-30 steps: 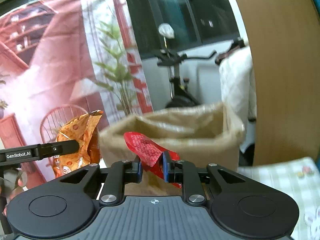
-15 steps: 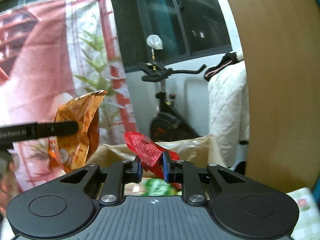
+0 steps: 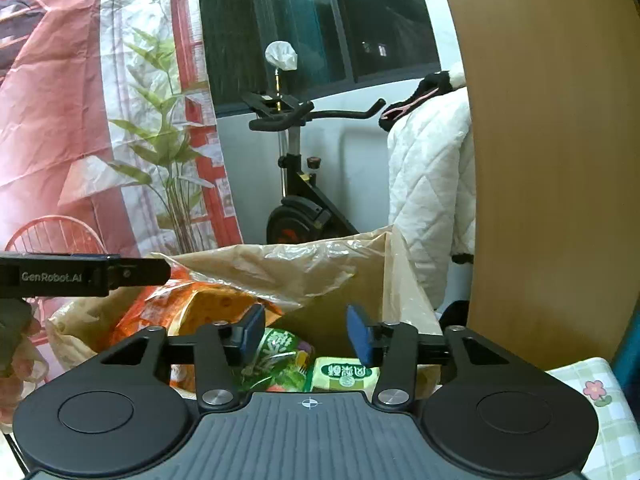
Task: Organize snacks
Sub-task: 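Carry both snacks over the box and release them from both tools, then move both tools back down to the snacks beside the box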
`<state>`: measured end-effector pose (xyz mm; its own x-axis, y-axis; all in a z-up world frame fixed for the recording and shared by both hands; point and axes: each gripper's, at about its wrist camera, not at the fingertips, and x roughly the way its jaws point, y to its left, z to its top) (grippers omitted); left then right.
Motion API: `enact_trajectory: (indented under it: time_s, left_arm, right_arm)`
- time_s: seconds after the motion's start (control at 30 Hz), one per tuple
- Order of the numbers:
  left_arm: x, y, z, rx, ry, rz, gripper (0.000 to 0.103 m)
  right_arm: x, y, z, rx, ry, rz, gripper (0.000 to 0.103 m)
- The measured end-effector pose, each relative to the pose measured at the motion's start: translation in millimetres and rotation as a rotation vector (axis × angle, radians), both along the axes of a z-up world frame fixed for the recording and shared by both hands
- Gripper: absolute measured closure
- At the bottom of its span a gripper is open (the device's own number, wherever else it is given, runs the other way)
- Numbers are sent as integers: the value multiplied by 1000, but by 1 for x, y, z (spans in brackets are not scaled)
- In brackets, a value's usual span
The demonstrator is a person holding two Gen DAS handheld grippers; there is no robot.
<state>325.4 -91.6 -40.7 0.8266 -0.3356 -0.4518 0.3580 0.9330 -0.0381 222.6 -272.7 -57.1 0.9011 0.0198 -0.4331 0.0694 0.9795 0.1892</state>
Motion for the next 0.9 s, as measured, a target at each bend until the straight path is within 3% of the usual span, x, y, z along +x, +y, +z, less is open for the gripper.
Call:
enact_trajectory:
  time_s: [0.2,0.5,0.9]
  left_arm:
    - [-30,18,12,-12,-8,11,21]
    - [-83,41,19,-41,-15,48,21]
    - [-123,44,-6,-35,26,42,22]
  right_arm:
    - [-28,2,9,14,-6,-2,59]
    - [-83,15,17,-44,9,18,58]
    - [-140,6,-14,-51,94,-27,58]
